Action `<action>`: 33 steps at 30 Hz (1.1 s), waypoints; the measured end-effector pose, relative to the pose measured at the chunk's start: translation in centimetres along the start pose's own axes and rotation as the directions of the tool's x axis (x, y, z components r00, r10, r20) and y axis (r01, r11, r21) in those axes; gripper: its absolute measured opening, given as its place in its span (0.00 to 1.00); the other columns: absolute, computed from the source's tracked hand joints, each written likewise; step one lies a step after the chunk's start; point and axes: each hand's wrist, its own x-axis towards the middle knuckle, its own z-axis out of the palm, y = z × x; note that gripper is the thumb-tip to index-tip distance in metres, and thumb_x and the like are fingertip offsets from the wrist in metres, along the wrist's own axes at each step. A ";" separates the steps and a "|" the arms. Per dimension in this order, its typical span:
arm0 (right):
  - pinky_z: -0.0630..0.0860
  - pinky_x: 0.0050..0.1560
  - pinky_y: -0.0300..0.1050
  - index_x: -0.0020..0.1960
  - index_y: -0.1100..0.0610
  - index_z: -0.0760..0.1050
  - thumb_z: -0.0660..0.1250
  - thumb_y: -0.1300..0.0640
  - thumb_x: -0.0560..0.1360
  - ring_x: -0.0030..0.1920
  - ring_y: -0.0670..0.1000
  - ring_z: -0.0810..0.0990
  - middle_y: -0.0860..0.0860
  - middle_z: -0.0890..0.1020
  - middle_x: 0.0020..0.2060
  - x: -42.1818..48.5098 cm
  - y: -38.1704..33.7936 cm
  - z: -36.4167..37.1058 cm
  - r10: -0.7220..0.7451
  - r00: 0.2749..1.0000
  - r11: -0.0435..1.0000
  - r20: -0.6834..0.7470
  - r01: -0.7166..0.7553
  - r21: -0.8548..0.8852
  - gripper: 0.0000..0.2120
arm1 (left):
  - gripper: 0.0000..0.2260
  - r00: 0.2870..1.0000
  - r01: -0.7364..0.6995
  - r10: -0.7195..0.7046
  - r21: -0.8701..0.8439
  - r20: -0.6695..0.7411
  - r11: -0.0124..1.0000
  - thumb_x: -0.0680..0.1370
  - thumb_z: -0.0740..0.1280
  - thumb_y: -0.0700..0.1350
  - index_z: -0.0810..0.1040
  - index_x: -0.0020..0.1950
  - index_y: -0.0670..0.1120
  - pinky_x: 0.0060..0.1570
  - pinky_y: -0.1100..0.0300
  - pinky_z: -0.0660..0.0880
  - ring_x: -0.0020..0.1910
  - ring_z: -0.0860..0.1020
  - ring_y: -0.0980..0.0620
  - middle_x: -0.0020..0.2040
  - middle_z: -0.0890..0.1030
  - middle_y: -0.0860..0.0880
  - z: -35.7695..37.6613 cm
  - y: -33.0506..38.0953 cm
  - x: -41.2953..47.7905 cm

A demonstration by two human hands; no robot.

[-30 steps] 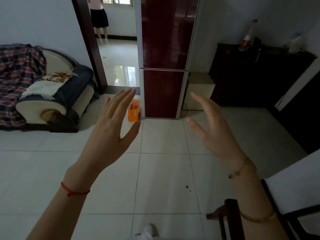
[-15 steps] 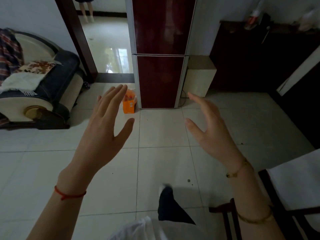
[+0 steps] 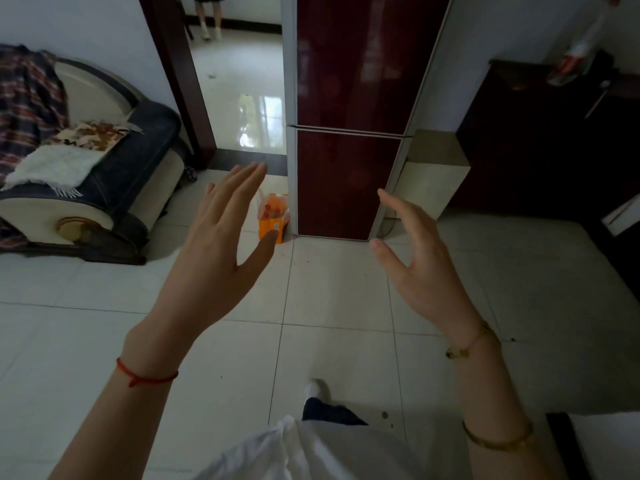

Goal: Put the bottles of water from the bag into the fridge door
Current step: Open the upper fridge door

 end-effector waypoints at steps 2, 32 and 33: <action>0.58 0.76 0.45 0.76 0.47 0.59 0.63 0.55 0.80 0.75 0.42 0.59 0.43 0.65 0.73 3.1 0.8 0.1 -0.003 1.000 1.000 0.015 0.002 0.016 0.27 | 0.30 1.000 0.015 -0.014 0.009 -0.018 1.000 0.80 0.62 0.51 0.55 0.80 0.47 0.75 0.42 0.61 0.80 0.57 0.50 0.80 0.59 0.51 0.4 -0.8 2.5; 0.58 0.73 0.38 0.76 0.49 0.59 0.63 0.54 0.79 0.75 0.44 0.60 0.47 0.66 0.73 39.4 1.1 16.9 0.054 0.998 0.999 -0.014 -0.054 0.006 0.27 | 0.30 0.994 0.019 -0.017 -0.012 0.110 1.000 0.80 0.62 0.49 0.57 0.80 0.45 0.75 0.41 0.62 0.79 0.60 0.47 0.79 0.60 0.48 -0.3 -28.4 30.5; 0.58 0.73 0.38 0.76 0.49 0.59 0.63 0.54 0.79 0.75 0.44 0.60 0.47 0.65 0.73 40.1 1.0 17.4 0.067 0.998 0.998 -0.020 -0.067 0.003 0.27 | 0.31 0.992 0.014 -0.013 -0.010 0.126 1.000 0.80 0.62 0.49 0.56 0.80 0.46 0.75 0.41 0.62 0.79 0.59 0.47 0.79 0.60 0.48 -0.4 -29.3 31.3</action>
